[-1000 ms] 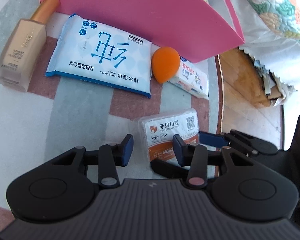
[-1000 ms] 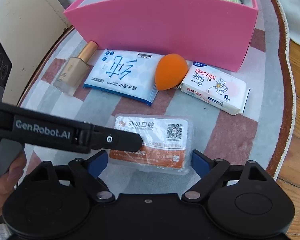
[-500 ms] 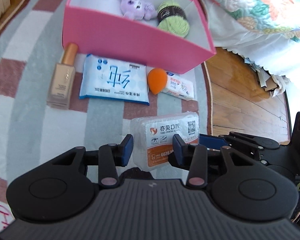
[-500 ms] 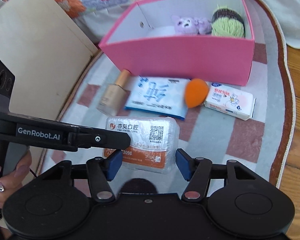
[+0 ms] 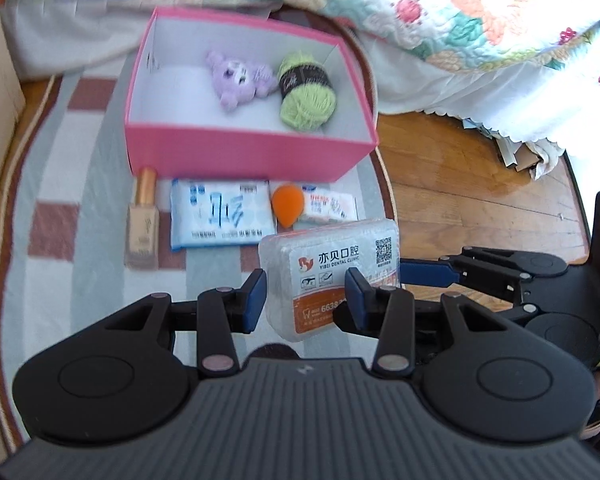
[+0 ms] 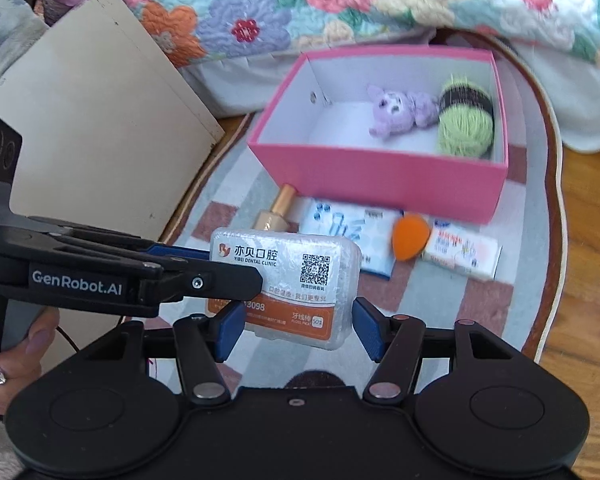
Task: Organize objects
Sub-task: 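Lift the floss box with the left tool into the pink box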
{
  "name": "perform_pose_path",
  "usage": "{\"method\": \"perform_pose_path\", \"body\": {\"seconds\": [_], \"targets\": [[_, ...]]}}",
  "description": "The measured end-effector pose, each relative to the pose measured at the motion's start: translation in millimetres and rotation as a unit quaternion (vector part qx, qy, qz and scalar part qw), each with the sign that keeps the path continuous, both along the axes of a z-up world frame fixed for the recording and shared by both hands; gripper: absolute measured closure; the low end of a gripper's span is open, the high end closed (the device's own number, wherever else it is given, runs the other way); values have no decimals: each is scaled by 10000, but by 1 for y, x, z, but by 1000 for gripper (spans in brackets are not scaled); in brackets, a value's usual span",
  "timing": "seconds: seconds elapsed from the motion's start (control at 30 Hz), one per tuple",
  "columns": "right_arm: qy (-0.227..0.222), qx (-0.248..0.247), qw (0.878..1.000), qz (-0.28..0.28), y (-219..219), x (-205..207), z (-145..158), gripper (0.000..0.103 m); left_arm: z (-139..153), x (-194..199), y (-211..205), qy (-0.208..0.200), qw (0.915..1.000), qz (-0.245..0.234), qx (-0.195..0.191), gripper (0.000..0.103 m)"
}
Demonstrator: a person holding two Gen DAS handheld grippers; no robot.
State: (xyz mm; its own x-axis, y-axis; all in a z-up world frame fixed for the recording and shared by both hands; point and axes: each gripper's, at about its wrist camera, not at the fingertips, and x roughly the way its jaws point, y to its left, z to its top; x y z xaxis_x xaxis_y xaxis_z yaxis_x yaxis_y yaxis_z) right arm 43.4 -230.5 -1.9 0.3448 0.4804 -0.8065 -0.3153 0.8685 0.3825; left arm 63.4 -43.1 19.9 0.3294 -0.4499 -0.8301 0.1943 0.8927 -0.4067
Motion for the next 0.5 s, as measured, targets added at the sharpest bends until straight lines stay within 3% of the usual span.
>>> {"method": "perform_pose_path", "body": {"seconds": [0.17, 0.5], "targets": [[-325, 1, 9995, 12, 1, 13, 26, 37, 31, 16, 3, -331, 9994, 33, 35, 62], [-857, 24, 9963, -77, -7, 65, 53, 40, 63, 65, 3, -854, 9960, 253, 70, 61]]}}
